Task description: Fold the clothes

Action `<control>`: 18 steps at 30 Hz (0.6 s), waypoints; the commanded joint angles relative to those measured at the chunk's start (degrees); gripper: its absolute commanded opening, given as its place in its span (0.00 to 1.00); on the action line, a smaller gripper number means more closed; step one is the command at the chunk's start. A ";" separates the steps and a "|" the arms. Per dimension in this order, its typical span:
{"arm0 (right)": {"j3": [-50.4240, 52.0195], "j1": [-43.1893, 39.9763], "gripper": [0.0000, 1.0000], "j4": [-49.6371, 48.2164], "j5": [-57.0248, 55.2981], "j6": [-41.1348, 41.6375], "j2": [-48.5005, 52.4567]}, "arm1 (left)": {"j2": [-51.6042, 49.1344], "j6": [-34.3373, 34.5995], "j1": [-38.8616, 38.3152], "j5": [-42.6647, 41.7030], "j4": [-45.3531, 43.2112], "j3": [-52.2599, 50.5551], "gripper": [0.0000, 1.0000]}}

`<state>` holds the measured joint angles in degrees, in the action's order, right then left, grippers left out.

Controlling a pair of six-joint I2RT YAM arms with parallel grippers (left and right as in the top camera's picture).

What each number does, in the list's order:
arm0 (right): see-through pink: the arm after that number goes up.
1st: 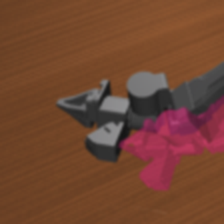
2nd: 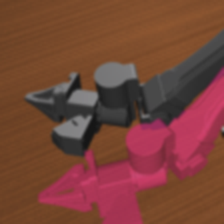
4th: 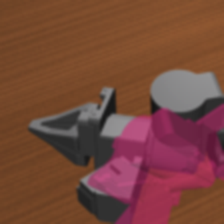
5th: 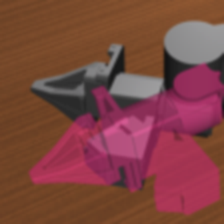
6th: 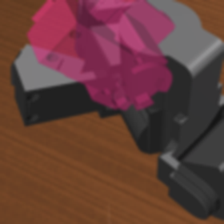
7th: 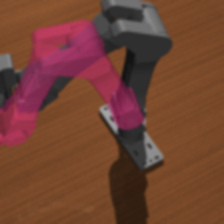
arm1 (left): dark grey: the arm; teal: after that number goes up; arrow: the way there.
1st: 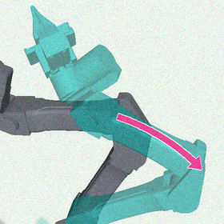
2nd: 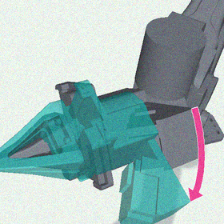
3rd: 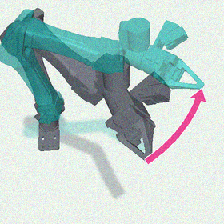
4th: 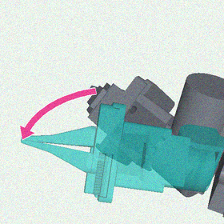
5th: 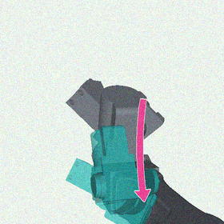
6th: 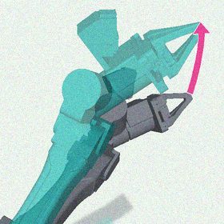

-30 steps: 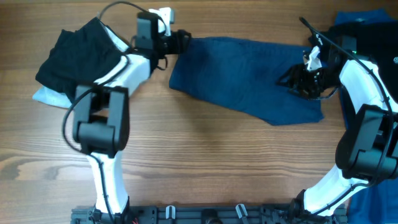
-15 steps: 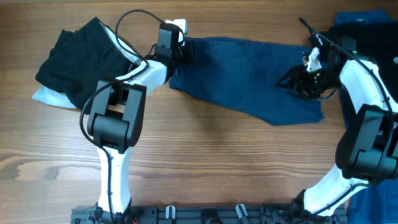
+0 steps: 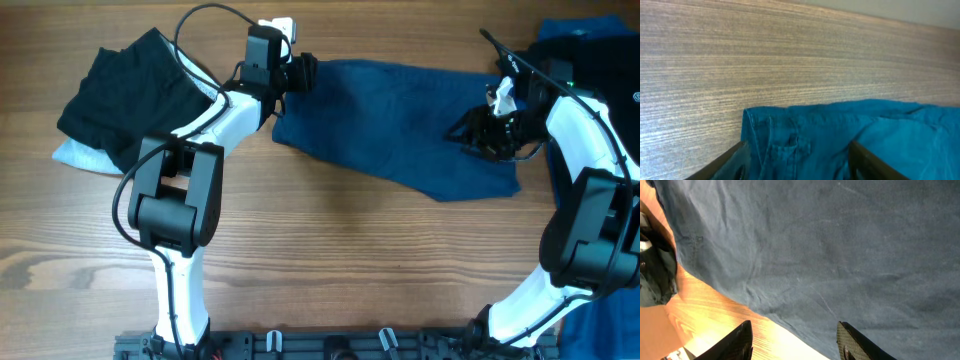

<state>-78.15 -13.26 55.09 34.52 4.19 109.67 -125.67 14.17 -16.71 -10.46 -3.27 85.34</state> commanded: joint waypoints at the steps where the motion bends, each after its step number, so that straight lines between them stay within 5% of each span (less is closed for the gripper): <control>1: -0.48 0.17 0.55 0.07 0.85 -1.16 -1.57 | -2.67 0.00 0.15 0.52 -1.84 0.61 0.50; 9: -0.48 0.17 0.55 0.11 0.85 -1.18 -1.57 | -5.07 -0.02 0.15 0.52 -3.45 0.61 0.45; 18: -0.48 0.17 0.53 0.24 0.85 -1.22 -1.57 | -5.51 -0.24 0.07 -0.42 -3.78 0.61 0.17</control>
<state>-78.15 -13.26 55.24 34.52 4.19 109.65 -130.19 14.09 -16.71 -10.31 -6.76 85.36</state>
